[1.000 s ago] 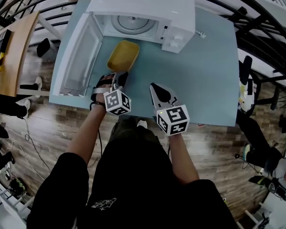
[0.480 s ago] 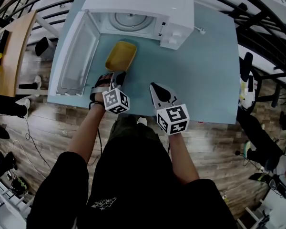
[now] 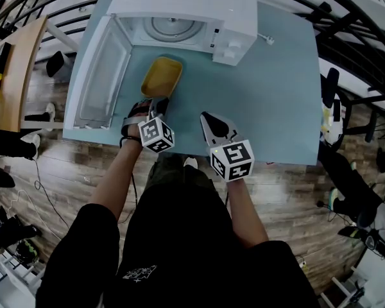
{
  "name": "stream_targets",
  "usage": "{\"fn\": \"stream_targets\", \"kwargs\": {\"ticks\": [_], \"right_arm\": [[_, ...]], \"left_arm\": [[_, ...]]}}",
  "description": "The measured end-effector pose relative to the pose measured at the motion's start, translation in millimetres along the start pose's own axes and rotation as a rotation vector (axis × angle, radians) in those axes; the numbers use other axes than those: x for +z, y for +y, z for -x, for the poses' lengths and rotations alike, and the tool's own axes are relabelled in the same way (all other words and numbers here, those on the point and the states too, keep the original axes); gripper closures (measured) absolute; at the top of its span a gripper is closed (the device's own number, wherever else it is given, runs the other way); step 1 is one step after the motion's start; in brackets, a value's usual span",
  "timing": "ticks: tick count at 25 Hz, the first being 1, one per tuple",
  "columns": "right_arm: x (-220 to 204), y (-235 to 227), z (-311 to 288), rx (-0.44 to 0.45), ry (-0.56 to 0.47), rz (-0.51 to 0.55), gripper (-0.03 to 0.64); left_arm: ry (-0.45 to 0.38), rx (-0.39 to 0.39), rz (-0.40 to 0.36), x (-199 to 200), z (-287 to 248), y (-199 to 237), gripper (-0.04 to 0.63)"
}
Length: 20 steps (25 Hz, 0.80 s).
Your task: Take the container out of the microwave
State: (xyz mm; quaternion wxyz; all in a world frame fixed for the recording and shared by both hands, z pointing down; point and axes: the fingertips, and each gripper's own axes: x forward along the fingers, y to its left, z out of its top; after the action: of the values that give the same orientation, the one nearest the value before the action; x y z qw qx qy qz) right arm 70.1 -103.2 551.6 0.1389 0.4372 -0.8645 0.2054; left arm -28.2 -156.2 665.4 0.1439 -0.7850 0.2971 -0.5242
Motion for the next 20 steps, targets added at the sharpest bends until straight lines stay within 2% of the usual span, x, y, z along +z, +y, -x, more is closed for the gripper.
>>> {"fn": "stream_targets", "kwargs": {"ticks": [20], "right_arm": [[-15, 4, 13, -0.014, 0.022, -0.010, 0.611]], "left_arm": [[0.012, -0.061, 0.032, -6, -9, -17, 0.574]]}}
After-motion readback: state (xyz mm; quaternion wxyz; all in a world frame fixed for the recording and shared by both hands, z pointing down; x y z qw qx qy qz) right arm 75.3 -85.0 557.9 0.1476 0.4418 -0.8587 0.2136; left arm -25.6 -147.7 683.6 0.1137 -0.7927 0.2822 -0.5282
